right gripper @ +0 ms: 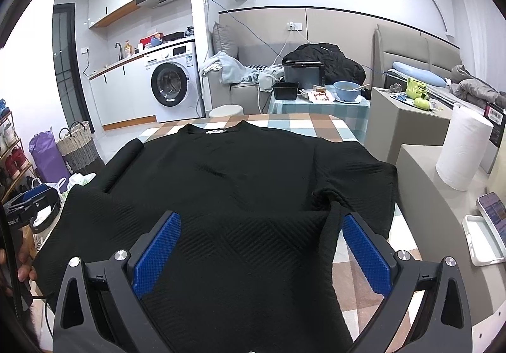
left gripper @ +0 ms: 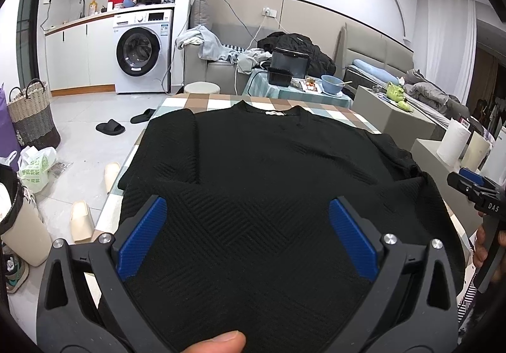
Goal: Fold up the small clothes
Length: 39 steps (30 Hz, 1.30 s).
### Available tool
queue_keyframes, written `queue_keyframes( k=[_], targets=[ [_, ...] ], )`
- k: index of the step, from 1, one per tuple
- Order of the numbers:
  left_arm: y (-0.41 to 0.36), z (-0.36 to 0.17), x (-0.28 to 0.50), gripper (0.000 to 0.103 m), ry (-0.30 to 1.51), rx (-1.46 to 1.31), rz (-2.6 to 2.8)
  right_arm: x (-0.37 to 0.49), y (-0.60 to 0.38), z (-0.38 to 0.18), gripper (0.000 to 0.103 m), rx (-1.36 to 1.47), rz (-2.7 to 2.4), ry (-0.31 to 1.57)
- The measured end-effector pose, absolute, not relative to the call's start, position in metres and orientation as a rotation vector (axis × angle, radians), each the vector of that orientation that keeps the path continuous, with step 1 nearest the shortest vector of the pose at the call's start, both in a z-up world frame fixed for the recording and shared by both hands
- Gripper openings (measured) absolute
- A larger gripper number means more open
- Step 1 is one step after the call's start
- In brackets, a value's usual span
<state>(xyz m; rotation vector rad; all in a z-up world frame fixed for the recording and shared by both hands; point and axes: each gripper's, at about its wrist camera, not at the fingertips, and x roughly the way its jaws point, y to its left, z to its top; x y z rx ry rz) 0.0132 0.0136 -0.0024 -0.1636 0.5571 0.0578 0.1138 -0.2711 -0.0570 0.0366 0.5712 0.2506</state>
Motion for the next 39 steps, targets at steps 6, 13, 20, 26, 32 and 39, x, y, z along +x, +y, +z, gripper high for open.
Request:
queue_keyframes(
  k=[6,13,20,26,32,39],
  targets=[
    [0.014,0.001,0.013,0.102,0.564,-0.162,0.063,0.118,-0.273,-0.054,0.103,0.062,0.258,0.572],
    [0.022,0.009,0.015,0.102,0.564,-0.182,0.076,0.122,-0.275,-0.054,0.103,0.067,0.275,0.577],
    [0.024,0.012,0.019,0.102,0.568,-0.188,0.084,0.128,-0.276,-0.056,0.103,0.086,0.278,0.59],
    [0.027,0.011,0.023,0.102,0.568,-0.19,0.088,0.133,-0.277,-0.055,0.103,0.093,0.278,0.598],
    [0.031,0.012,0.028,0.102,0.566,-0.184,0.091,0.132,-0.278,-0.052,0.103,0.087,0.27,0.585],
    [0.031,0.013,0.031,0.102,0.564,-0.17,0.094,0.145,-0.297,-0.056,0.103,0.173,0.192,0.627]
  ],
)
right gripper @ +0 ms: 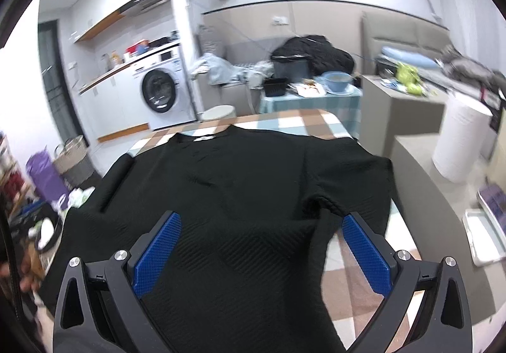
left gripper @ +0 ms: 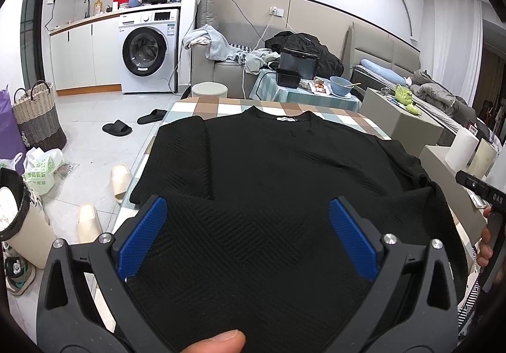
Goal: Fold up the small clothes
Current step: 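Grasp the sweater's side edge and sleeve with the right gripper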
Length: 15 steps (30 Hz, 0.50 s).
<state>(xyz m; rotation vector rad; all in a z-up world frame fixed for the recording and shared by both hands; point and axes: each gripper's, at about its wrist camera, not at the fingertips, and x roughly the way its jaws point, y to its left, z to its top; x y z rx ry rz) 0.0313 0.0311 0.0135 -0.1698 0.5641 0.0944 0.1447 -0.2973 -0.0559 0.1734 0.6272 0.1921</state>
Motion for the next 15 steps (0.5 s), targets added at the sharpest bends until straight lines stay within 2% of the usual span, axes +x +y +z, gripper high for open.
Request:
queue_keyframes(
  k=[3,6,13,15],
  targets=[
    [0.033,0.013,0.032,0.102,0.569,-0.18,0.1,0.154,-0.316,-0.062,0.102,0.263,0.153,0.671],
    [0.037,0.013,0.035,0.102,0.576,-0.197,0.105,0.157,-0.336,-0.067,0.096,0.348,0.156,0.692],
    [0.047,0.008,0.046,0.102,0.581,-0.223,0.091,0.161,-0.361,-0.077,0.094,0.377,0.092,0.726],
    [0.05,0.007,0.049,0.102,0.573,-0.231,0.09,0.167,-0.373,-0.085,0.083,0.427,0.079,0.75]
  ],
)
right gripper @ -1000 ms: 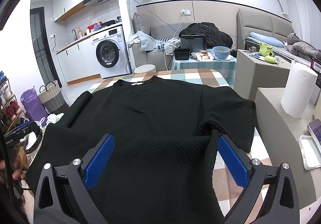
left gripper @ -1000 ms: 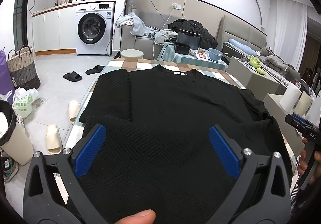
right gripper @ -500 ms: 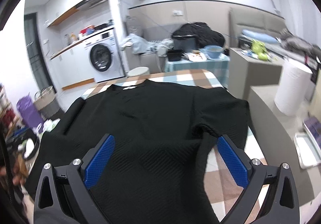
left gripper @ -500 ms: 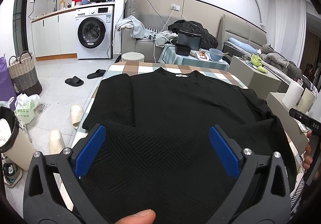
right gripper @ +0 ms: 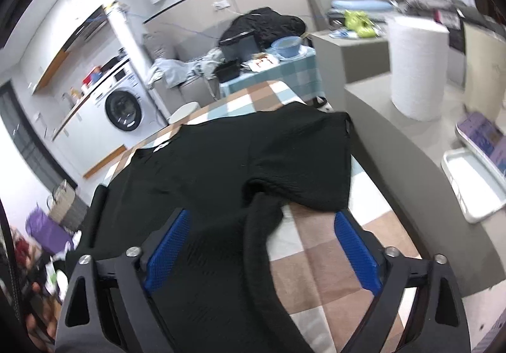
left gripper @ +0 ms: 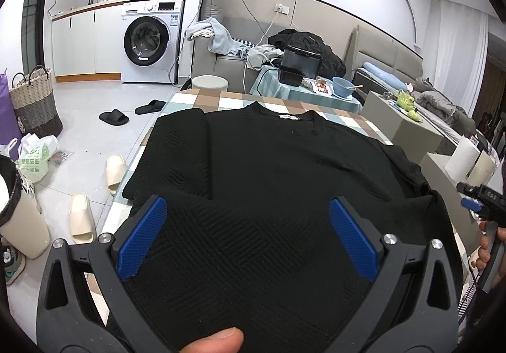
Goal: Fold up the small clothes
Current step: 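Grasp the sweater's side edge and sleeve with the right gripper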
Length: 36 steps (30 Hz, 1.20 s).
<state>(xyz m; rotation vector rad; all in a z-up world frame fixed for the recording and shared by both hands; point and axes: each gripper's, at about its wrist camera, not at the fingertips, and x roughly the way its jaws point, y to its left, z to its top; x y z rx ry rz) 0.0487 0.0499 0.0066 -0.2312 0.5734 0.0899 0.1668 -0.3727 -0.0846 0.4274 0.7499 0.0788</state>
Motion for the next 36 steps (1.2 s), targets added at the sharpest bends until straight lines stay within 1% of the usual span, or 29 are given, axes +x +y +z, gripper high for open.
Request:
queue_keyframes(
  k=[2,6,13,14,16,17,19,20,24,25,35,36],
  targets=[
    [0.049,0.005,0.053,0.102,0.571,-0.236,0.089,0.176,-0.385,-0.096,0.078,0.498,0.068,0.789],
    [0.049,0.003,0.057,0.102,0.565,-0.229,0.082,0.19,-0.405,-0.118,0.077,0.62,0.063,0.857],
    [0.049,-0.006,0.07,0.102,0.58,-0.249,0.075,0.21,-0.428,-0.148,0.076,0.812,0.104,0.906],
    [0.049,-0.007,0.071,0.102,0.582,-0.251,0.074,0.214,-0.43,-0.152,0.073,0.841,0.101,0.905],
    [0.046,-0.009,0.074,0.102,0.585,-0.238,0.063,0.219,-0.432,-0.156,0.072,0.874,0.08,0.897],
    [0.044,-0.01,0.074,0.102,0.583,-0.23,0.06,0.222,-0.434,-0.158,0.069,0.884,0.063,0.887],
    [0.04,-0.011,0.076,0.102,0.586,-0.208,0.054,0.229,-0.438,-0.157,0.068,0.875,0.042,0.877],
    [0.038,-0.012,0.076,0.102,0.59,-0.201,0.048,0.235,-0.44,-0.155,0.066,0.85,0.009,0.869],
    [0.032,-0.014,0.078,0.102,0.597,-0.179,0.04,0.255,-0.447,-0.153,0.051,0.798,-0.038,0.876],
    [0.03,-0.014,0.078,0.102,0.597,-0.177,0.042,0.259,-0.448,-0.152,0.05,0.786,-0.051,0.882],
    [0.027,-0.018,0.079,0.102,0.608,-0.18,0.037,0.273,-0.455,-0.151,0.05,0.593,-0.152,0.89],
    [0.027,-0.019,0.08,0.102,0.61,-0.179,0.034,0.275,-0.454,-0.151,0.048,0.564,-0.166,0.898]
  ],
)
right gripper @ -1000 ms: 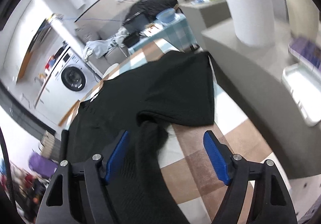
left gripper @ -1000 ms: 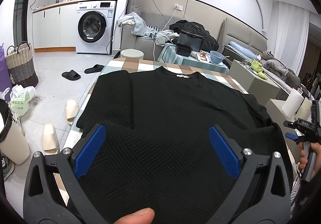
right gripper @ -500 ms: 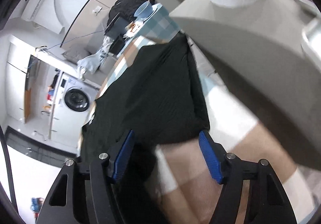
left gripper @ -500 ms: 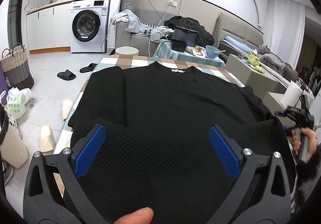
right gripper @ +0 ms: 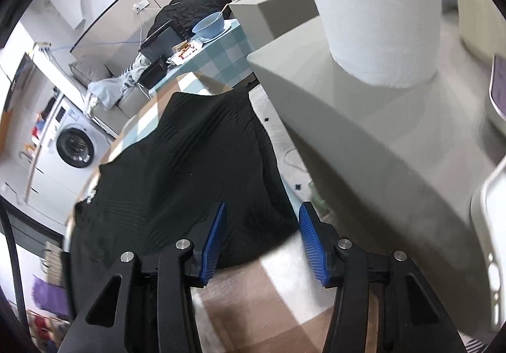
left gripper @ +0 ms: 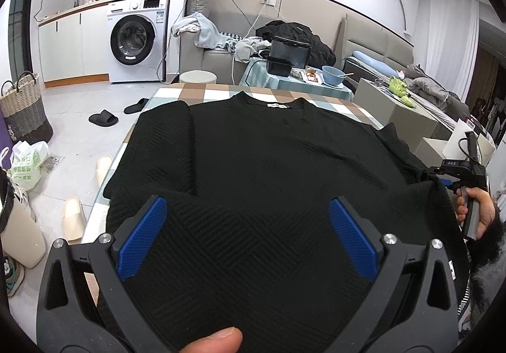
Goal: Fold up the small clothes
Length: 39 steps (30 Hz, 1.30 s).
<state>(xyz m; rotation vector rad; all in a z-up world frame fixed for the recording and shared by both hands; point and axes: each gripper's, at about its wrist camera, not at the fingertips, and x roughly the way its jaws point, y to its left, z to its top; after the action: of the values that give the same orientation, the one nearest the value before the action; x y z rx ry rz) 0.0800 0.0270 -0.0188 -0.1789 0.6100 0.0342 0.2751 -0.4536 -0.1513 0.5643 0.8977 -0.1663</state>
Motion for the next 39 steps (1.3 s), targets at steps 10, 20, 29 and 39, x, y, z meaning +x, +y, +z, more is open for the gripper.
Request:
queue_keyframes(
  k=[10,20,29,39],
  targets=[
    [0.033,-0.021,0.081,0.102,0.609,-0.184,0.043,0.286,-0.444,-0.146,0.005,0.332,-0.179,0.922],
    [0.043,-0.02,0.076,0.102,0.589,-0.207,0.06,0.288,-0.425,-0.068,0.005,0.352,0.006,0.719],
    [0.047,-0.011,0.064,0.102,0.568,-0.203,0.083,0.293,-0.298,-0.025,0.005,0.222,0.461,0.671],
    [0.053,-0.006,0.055,0.102,0.57,-0.208,0.1,0.258,-0.283,-0.041,0.04,0.087,0.459,0.749]
  ],
)
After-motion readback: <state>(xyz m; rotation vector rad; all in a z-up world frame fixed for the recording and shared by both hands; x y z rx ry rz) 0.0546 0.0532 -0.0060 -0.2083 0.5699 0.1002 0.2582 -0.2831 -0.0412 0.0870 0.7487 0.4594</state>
